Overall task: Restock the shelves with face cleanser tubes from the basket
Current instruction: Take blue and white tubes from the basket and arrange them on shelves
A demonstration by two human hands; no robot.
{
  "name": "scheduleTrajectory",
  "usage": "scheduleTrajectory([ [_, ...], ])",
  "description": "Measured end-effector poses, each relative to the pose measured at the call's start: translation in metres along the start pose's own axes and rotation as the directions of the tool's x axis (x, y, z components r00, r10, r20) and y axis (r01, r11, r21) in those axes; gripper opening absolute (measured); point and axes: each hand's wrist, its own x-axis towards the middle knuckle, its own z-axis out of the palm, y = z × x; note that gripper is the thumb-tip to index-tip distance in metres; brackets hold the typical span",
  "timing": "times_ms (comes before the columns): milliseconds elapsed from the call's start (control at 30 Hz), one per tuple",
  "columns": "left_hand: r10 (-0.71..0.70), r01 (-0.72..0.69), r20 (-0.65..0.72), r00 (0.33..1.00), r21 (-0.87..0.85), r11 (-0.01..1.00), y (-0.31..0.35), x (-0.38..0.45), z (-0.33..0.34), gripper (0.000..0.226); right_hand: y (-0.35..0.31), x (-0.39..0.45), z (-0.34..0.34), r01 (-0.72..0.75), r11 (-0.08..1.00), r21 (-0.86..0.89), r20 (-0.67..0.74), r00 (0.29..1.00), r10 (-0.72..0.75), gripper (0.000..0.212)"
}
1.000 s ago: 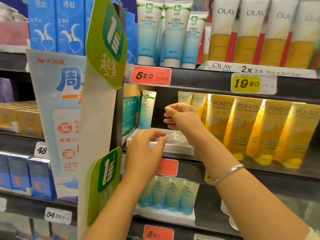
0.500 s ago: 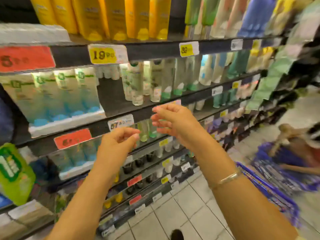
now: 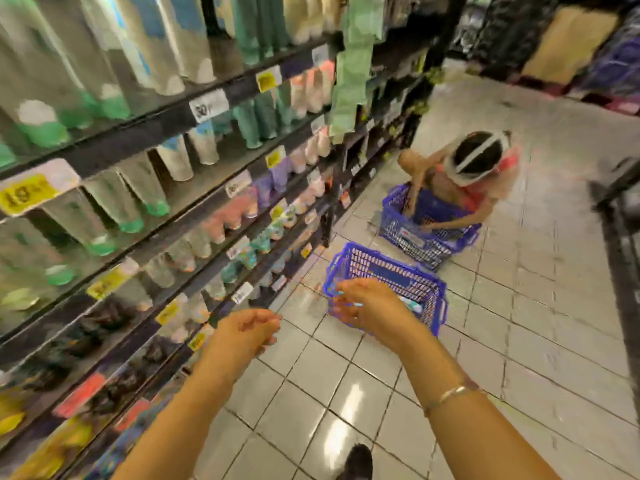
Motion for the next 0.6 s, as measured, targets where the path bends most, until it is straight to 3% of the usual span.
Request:
scheduleTrajectory([
  [300,-0.157,0.147,0.089,0.984,0.105,0.984,0.007,0.104,0.149,0.014,0.005,0.08,-0.202,-0.212,0.975,0.067,-0.268,0.938,0.222,0.005],
  [600,-0.32,0.293,0.122,0.939,0.199,0.935,0.0,0.237,0.216,0.017,0.009,0.18,-0.288,-0.324,0.929,0.176,-0.369,0.853,0.368,0.003],
])
